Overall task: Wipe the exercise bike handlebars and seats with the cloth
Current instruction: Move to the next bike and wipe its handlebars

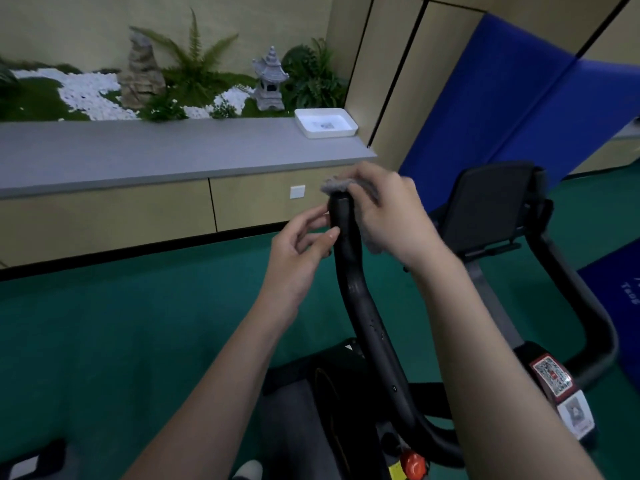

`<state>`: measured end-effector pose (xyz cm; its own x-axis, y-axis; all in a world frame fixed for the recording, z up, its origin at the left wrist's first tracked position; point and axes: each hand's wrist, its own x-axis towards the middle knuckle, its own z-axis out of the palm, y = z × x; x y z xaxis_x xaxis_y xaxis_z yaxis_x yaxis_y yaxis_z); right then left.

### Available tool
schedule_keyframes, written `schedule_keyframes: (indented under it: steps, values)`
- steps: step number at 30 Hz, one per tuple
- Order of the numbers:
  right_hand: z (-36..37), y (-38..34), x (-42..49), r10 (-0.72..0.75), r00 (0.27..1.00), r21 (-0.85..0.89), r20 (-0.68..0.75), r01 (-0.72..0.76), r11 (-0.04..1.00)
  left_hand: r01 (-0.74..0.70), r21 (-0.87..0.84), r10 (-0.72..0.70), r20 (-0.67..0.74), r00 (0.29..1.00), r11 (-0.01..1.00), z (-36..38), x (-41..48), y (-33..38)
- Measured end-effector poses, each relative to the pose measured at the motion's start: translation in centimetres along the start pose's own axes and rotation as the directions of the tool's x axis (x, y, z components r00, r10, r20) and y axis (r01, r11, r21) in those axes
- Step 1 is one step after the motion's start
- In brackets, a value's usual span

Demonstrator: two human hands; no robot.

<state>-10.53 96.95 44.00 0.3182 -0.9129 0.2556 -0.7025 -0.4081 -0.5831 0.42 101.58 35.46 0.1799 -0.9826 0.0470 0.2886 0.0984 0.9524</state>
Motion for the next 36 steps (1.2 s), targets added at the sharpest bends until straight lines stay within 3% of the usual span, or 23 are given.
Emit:
schedule_keyframes:
  steps: [2,4,7,10,14,18,20,25,30,36]
  values:
    - [0.7,-0.3,-1.4,-0.183,0.977,-0.065,-0.105,0.177,0.982,-0.005,-0.017,0.005,-0.007,1.000,1.000,0.0,0.1,0.0]
    - [1.6,-0.3,-2.0,-0.230,0.959,-0.102,-0.164,0.215,0.971,0.001,-0.033,-0.001,-0.006,1.000,0.999,0.0,0.2,0.0]
    - [2.9,0.2,-3.5,-0.075,0.945,-0.082,-0.319,0.051,0.995,0.006,-0.019,-0.005,0.012,1.000,1.000,-0.1,0.2,0.0]
    - [3.9,0.8,-6.2,0.029,0.930,-0.047,-0.367,-0.050,0.998,0.000,-0.014,0.000,0.037,0.999,1.000,-0.3,-0.1,-0.1]
    - [4.3,0.8,-7.2,0.043,0.917,-0.060,-0.396,-0.072,0.996,0.031,-0.009,-0.030,0.056,0.998,0.999,-0.4,-0.7,-0.7]
    - [4.3,0.4,-6.1,0.091,0.882,0.053,-0.462,-0.075,0.996,0.052,-0.035,-0.050,0.046,0.998,0.998,-0.2,-1.0,-1.1]
    - [4.3,0.4,-5.7,0.045,0.873,0.049,-0.486,-0.024,0.998,0.060,-0.046,-0.058,0.052,0.997,0.997,-0.4,-1.0,-1.1]
    - [4.9,1.2,-8.4,-0.072,0.889,-0.029,-0.453,0.066,0.997,0.080,-0.045,-0.077,0.068,0.995,0.996,-1.2,-1.0,-1.4]
    - [4.6,0.8,-6.1,-0.177,0.844,-0.100,-0.507,0.146,0.984,0.107,-0.095,-0.100,0.081,0.992,0.990,-1.0,-1.5,-1.5]
    - [2.7,2.3,-7.3,-0.434,0.888,-0.215,-0.154,0.399,0.891,0.137,-0.194,-0.123,0.080,0.989,0.972,-0.2,-2.8,-2.4]
